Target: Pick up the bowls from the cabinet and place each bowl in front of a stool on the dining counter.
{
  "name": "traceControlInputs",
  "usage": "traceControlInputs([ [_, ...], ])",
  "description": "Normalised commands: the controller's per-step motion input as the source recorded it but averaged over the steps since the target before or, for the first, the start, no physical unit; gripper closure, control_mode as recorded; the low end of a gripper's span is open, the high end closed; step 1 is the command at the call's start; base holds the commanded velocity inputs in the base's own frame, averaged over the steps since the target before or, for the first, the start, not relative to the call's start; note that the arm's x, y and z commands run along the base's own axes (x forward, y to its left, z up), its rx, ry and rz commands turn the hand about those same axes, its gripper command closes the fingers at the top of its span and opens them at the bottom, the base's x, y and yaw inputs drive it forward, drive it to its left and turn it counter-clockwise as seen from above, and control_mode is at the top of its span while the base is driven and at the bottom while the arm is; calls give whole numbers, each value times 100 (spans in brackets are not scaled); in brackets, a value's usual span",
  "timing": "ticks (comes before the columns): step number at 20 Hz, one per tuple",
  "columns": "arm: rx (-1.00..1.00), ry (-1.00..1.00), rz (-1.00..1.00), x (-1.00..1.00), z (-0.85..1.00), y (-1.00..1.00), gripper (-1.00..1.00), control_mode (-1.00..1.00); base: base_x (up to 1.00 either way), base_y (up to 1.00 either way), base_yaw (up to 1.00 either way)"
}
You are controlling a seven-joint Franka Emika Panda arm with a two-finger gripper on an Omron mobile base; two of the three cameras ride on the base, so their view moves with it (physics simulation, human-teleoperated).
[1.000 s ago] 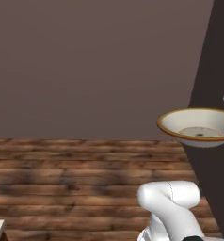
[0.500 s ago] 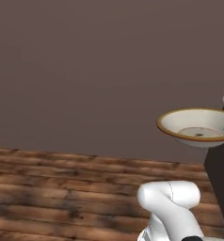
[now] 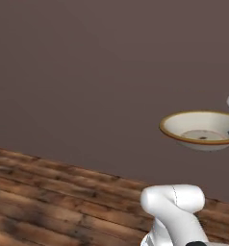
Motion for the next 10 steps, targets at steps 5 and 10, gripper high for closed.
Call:
traceControlInputs([
  [5, 0, 0, 0, 0, 0, 0, 100, 100, 100, -2, 47],
  [10, 0, 0, 0, 0, 0, 0, 100, 100, 100, -9, 52],
])
